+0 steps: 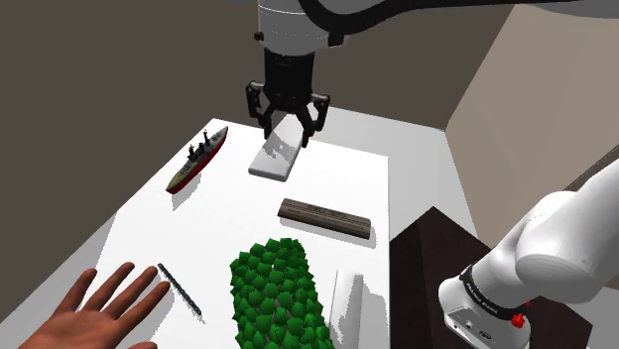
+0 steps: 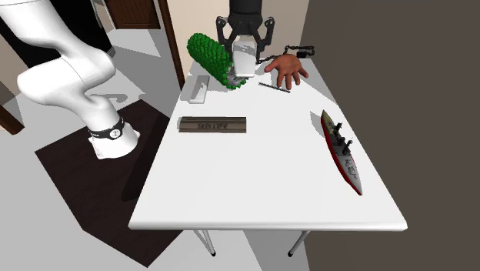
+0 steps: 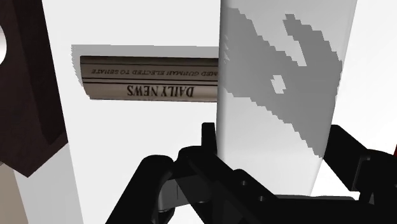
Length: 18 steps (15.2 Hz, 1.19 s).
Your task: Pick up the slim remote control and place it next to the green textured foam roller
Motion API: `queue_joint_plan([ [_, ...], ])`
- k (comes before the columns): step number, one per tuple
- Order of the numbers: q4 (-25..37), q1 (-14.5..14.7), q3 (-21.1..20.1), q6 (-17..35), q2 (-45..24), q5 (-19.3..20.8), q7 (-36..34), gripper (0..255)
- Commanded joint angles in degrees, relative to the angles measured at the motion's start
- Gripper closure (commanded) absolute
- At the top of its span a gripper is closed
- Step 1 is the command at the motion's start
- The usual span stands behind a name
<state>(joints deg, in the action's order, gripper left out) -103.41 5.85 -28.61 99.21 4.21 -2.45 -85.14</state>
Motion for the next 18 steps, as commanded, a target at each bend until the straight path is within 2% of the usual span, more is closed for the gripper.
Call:
queue_joint_plan([
  [1,-1.5,1.0,-1.1,-0.1,1.9,-1.0,-1.9,255],
  [8,-4.2,4.8,-5.5,0.1,5.2,-3.4,-9.5,255],
  [18,-11.6,5.0,-6.0,7.8,4.9,-3.5,-9.4,255],
])
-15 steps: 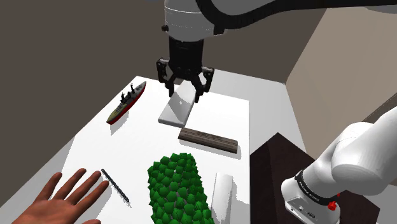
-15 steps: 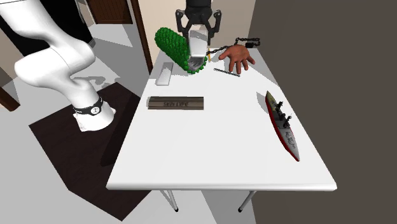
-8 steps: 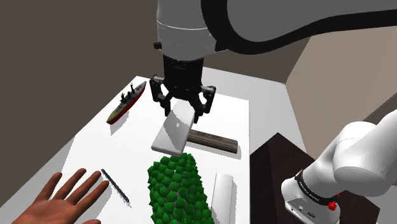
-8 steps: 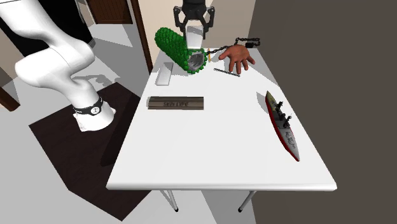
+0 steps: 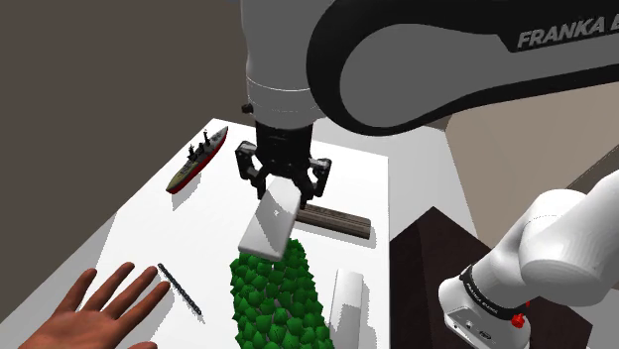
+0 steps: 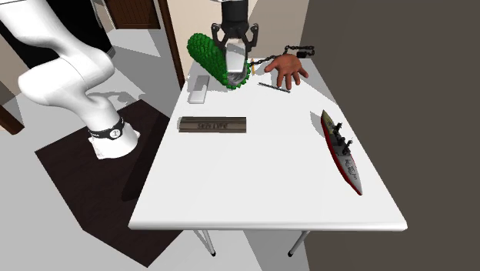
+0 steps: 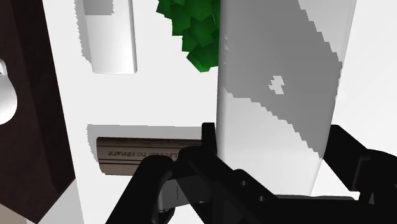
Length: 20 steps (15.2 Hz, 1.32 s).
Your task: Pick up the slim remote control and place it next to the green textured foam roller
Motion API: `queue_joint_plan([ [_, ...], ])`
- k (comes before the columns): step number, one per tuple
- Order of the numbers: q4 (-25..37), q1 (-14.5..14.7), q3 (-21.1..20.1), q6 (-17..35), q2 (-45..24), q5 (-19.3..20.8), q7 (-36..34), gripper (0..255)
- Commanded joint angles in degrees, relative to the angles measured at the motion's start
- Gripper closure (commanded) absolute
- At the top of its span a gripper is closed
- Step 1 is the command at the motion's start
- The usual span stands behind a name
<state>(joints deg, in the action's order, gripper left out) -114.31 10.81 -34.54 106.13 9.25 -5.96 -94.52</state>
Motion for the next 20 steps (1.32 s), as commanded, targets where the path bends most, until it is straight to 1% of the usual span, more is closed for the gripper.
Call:
queue_joint_plan([
  [1,-1.4,0.0,-0.1,1.6,-0.2,0.1,-0.1,255],
  [11,-7.4,0.2,-0.9,9.3,-2.2,0.9,-0.7,255],
  [20,-11.8,0.4,-1.5,16.3,-5.3,2.6,-2.0,255],
])
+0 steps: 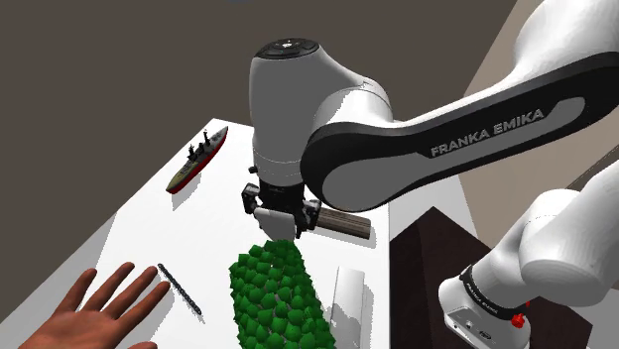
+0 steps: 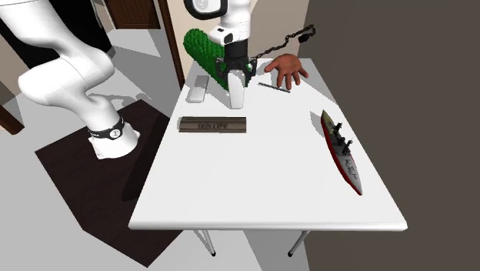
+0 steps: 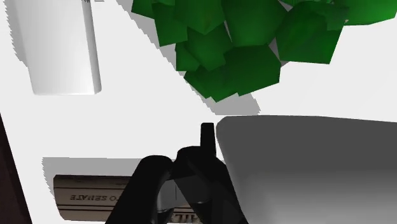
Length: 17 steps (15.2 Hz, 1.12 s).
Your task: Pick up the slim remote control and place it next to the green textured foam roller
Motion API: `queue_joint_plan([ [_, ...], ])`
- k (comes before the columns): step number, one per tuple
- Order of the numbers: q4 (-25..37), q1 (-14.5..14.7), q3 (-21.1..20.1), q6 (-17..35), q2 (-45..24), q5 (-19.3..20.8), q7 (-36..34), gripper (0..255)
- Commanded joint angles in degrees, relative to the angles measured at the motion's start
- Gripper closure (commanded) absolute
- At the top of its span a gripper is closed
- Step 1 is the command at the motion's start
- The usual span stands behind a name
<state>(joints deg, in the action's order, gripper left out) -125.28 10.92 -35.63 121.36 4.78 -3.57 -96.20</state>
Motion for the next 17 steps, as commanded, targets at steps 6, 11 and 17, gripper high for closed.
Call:
queue_joint_plan([
  [6,-3.2,0.4,-0.7,5.7,-3.5,2.0,-1.7,255],
  [11,-4.9,0.6,-0.7,9.6,-6.2,4.0,-3.1,255],
  [17,-5.3,0.8,-0.5,10.7,-7.1,4.7,-3.6,255],
])
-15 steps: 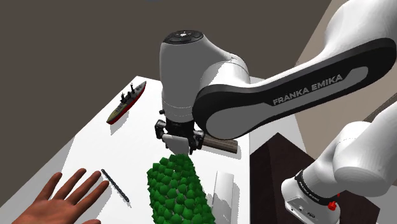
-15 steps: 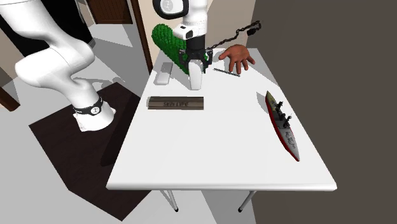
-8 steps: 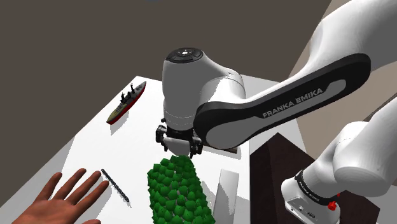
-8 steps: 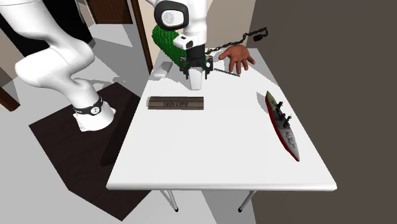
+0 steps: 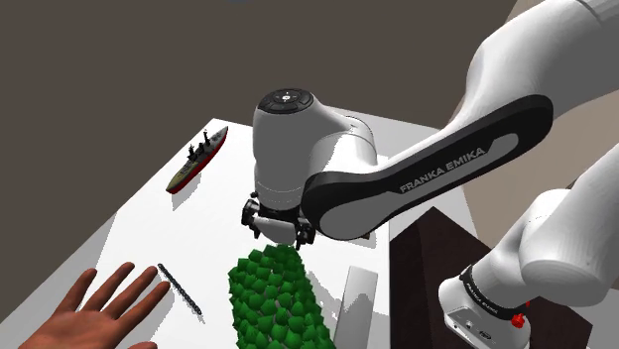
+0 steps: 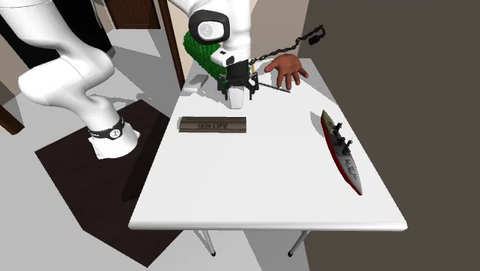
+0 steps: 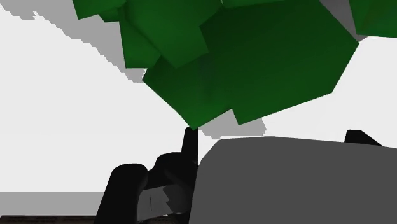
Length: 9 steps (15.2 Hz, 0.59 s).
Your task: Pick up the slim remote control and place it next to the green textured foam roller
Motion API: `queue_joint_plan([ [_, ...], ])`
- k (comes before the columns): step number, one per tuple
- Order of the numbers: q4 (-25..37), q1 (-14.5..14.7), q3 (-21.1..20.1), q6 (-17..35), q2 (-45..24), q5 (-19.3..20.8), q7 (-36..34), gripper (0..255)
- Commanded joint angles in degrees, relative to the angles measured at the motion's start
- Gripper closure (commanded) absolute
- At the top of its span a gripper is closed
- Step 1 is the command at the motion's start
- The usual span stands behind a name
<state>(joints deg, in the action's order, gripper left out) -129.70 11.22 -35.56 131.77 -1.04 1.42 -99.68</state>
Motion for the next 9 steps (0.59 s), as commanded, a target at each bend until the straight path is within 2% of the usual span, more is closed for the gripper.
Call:
queue_joint_plan([
  [1,-0.9,0.5,-0.5,0.3,-1.3,-0.3,-0.1,255],
  [3,-0.9,0.6,-0.5,0.3,-1.3,-0.3,-0.1,255],
  [4,-1.1,0.6,-0.5,0.0,-0.8,-0.7,0.1,0],
  [8,-2.1,0.4,-0.4,0.0,0.6,-1.8,1.1,0],
  [9,-0.9,0.6,-0.5,0.3,-1.3,-0.3,-0.1,0],
])
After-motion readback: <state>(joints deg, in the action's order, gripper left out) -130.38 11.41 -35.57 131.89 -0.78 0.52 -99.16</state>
